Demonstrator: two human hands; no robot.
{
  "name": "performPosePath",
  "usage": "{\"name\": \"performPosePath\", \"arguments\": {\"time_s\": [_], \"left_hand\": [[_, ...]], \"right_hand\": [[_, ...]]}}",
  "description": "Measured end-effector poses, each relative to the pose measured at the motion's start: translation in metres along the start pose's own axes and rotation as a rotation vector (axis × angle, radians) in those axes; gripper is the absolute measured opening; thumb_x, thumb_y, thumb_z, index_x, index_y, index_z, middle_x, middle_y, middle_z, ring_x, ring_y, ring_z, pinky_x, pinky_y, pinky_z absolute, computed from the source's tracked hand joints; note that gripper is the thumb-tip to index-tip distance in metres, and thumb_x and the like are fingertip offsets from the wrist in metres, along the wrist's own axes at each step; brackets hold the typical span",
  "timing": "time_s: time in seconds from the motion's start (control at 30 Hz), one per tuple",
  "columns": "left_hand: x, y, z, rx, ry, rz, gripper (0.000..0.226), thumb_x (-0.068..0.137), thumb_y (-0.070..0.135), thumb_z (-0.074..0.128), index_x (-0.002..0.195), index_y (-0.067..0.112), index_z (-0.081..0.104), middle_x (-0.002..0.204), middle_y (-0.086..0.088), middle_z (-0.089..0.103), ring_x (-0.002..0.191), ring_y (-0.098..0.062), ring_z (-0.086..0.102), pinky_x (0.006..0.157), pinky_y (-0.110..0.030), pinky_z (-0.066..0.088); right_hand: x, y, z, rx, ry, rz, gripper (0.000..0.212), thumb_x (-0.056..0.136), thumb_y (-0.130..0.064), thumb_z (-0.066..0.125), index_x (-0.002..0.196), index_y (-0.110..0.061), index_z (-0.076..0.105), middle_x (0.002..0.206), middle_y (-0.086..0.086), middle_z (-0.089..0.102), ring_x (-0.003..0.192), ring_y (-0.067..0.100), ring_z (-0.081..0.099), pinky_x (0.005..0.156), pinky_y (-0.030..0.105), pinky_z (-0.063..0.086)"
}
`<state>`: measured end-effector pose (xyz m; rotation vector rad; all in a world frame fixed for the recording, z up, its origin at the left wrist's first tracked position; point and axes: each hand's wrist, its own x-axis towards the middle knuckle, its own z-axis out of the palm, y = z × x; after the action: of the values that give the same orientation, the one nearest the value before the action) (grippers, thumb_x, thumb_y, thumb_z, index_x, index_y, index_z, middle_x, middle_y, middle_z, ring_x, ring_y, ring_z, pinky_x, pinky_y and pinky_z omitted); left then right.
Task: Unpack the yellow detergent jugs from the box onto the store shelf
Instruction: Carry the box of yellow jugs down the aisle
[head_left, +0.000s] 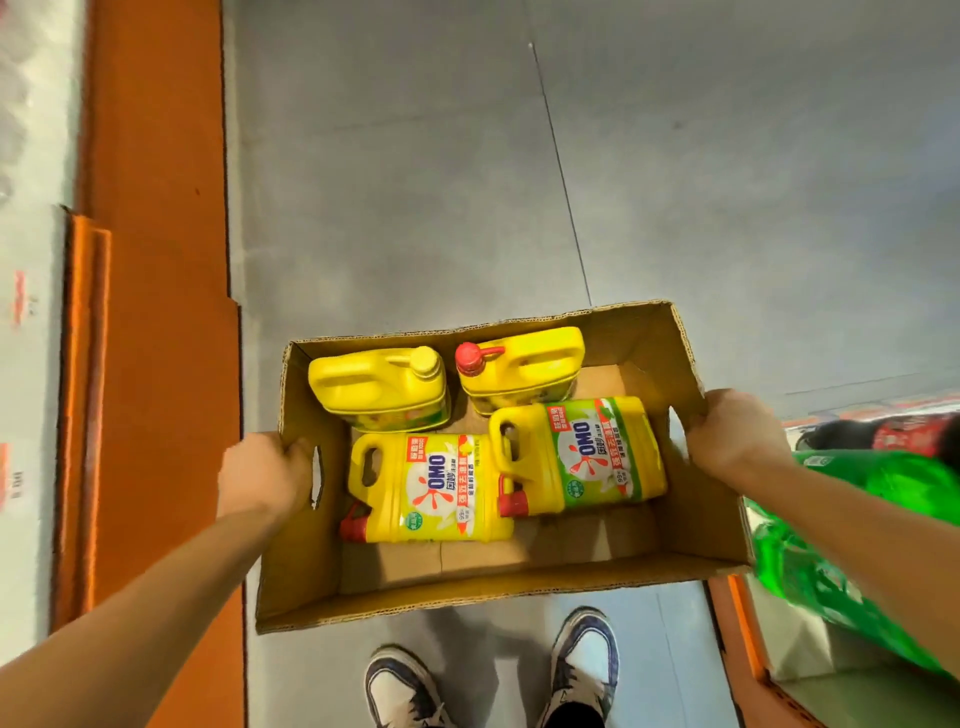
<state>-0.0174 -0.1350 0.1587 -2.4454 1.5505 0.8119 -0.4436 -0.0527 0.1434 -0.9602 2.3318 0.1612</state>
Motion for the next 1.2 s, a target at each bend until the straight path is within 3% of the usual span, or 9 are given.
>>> {"name": "performPosePath", "arguments": {"time_s": [0.07,0.17,0.33,0.43,0.7,0.8,0.93,1.07,1.2], "left_hand": [[-0.007,0.023,-0.045,0.004,0.014,0.029,0.033,0.102,0.021,0.054,0.079,0.000,0.063,0.061,-0.011,0.057,0.051,-0.027,0.058,0.045,-0.025,0.039],[-0.019,0.060,-0.125,-0.002,0.034,0.074,0.030,0.100,0.023,0.056,0.085,-0.001,0.066,0.068,-0.014,0.063,0.059,-0.031,0.064,0.049,-0.028,0.045],[-0.040,0.126,-0.262,0.031,0.125,0.217,0.032,0.097,0.023,0.062,0.073,0.002,0.062,0.067,-0.011,0.058,0.061,-0.029,0.056,0.057,-0.031,0.040],[-0.056,0.166,-0.340,0.030,0.173,0.293,0.029,0.096,0.022,0.062,0.074,0.003,0.060,0.062,-0.007,0.052,0.060,-0.027,0.053,0.058,-0.033,0.040],[-0.094,0.258,-0.509,0.054,0.250,0.494,0.035,0.093,0.021,0.063,0.067,-0.003,0.060,0.063,-0.016,0.058,0.062,-0.035,0.060,0.058,-0.035,0.045],[-0.105,0.297,-0.551,0.105,0.276,0.515,0.035,0.091,0.024,0.062,0.072,-0.006,0.065,0.069,-0.021,0.062,0.068,-0.041,0.065,0.061,-0.039,0.053],[-0.110,0.352,-0.581,0.139,0.285,0.561,0.037,0.090,0.018,0.063,0.059,-0.002,0.059,0.056,-0.015,0.056,0.054,-0.032,0.056,0.051,-0.034,0.045],[-0.107,0.411,-0.588,0.169,0.258,0.560,0.034,0.088,0.017,0.062,0.057,0.003,0.058,0.054,-0.010,0.054,0.054,-0.029,0.055,0.050,-0.032,0.042],[-0.097,0.480,-0.582,0.175,0.177,0.590,0.032,0.089,0.015,0.060,0.060,0.005,0.054,0.056,-0.009,0.053,0.050,-0.025,0.050,0.049,-0.031,0.038]], "right_hand": [[-0.012,-0.013,-0.045,-0.005,0.027,-0.004,0.022,0.098,-0.022,0.062,0.108,-0.004,0.070,0.107,0.023,0.070,0.103,0.042,0.068,0.077,0.038,0.051],[-0.037,-0.039,-0.129,0.004,0.022,0.021,0.018,0.097,-0.025,0.061,0.101,-0.008,0.065,0.096,0.014,0.066,0.100,0.039,0.070,0.079,0.039,0.057],[-0.080,-0.076,-0.268,0.014,0.079,-0.003,0.015,0.095,-0.023,0.064,0.086,-0.014,0.057,0.103,0.018,0.074,0.098,0.041,0.071,0.078,0.039,0.056],[-0.112,-0.091,-0.343,0.058,0.137,-0.002,0.022,0.097,-0.028,0.062,0.078,-0.018,0.055,0.090,0.011,0.066,0.093,0.040,0.069,0.076,0.040,0.056],[-0.194,-0.123,-0.497,0.115,0.290,0.039,0.019,0.095,-0.024,0.064,0.102,-0.006,0.066,0.114,0.021,0.072,0.103,0.042,0.069,0.085,0.045,0.057],[-0.205,-0.127,-0.541,0.139,0.300,0.050,0.025,0.093,-0.020,0.065,0.112,-0.005,0.069,0.114,0.020,0.072,0.104,0.041,0.069,0.079,0.042,0.055],[-0.192,-0.124,-0.586,0.139,0.282,0.058,0.023,0.092,-0.016,0.066,0.114,-0.007,0.069,0.116,0.018,0.072,0.105,0.038,0.070,0.072,0.037,0.050],[-0.161,-0.113,-0.632,0.131,0.253,0.082,0.024,0.090,-0.019,0.073,0.110,-0.007,0.069,0.113,0.016,0.073,0.103,0.036,0.071,0.082,0.040,0.059],[-0.125,-0.098,-0.675,0.181,0.262,0.109,0.018,0.096,-0.024,0.061,0.103,-0.008,0.069,0.110,0.015,0.074,0.100,0.035,0.072,0.080,0.041,0.057]]}}
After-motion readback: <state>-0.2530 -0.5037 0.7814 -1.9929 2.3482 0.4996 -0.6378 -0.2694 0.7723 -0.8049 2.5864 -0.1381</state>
